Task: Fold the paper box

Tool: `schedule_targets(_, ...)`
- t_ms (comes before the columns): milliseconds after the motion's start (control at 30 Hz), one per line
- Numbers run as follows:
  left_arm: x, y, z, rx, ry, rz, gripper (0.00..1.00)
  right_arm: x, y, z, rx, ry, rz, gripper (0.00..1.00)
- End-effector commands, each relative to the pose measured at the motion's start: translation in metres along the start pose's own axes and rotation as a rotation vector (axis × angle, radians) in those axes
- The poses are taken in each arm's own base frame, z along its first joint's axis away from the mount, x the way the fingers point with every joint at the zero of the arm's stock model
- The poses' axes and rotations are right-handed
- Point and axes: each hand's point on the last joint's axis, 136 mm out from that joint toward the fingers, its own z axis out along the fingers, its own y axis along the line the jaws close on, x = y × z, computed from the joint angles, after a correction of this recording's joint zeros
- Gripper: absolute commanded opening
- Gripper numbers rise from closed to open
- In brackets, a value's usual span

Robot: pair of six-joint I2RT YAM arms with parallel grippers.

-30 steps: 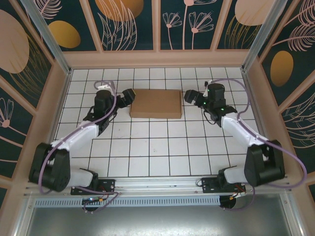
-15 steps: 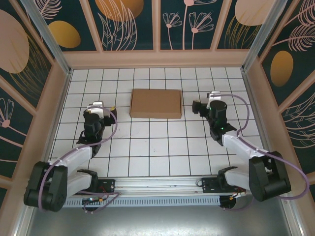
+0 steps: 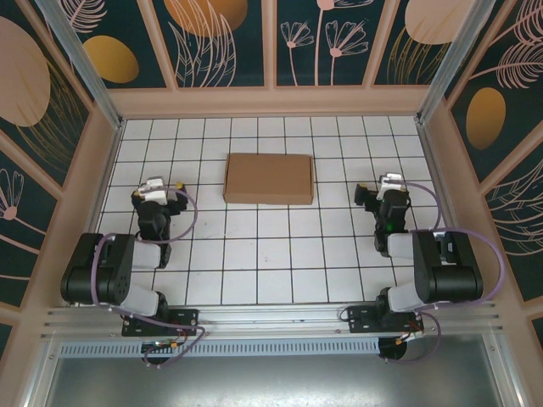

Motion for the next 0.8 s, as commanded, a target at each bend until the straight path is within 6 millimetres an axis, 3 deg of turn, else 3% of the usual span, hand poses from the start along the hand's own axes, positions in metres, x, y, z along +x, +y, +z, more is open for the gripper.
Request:
schedule_targets(0,-0.023,-0.02,-0.006,0.152,-0.106,-0.028,0.99,-0.036,-0.003,-0.025,-0.076,-0.245,0.092,0.99)
schedule_targets(67,-0.021,-0.033,-0.005,0.225,-0.09,0.004,0.99,-0.03,-0.008,-0.042,-0.09,-0.308,0.113,0.99)
schedule_targets(100,-0.022,-0.032,-0.005,0.225,-0.096,0.0,0.99,-0.036,-0.008,-0.051,-0.096,-0.363,0.115,0.99)
schedule_targets(200,-0.02,-0.016,0.006,0.124,-0.067,-0.041,0.99,-0.03,-0.008,-0.022,-0.089,-0.253,0.12,0.99)
schedule_targets(267,-0.02,-0.013,0.007,0.107,-0.063,-0.046,0.99,-0.023,0.003,-0.005,-0.084,-0.173,0.066,0.99)
schedule_targets(767,-0.021,-0.012,0.004,0.106,-0.071,-0.045,0.99,-0.026,0.005,-0.009,-0.073,-0.202,0.053,0.99)
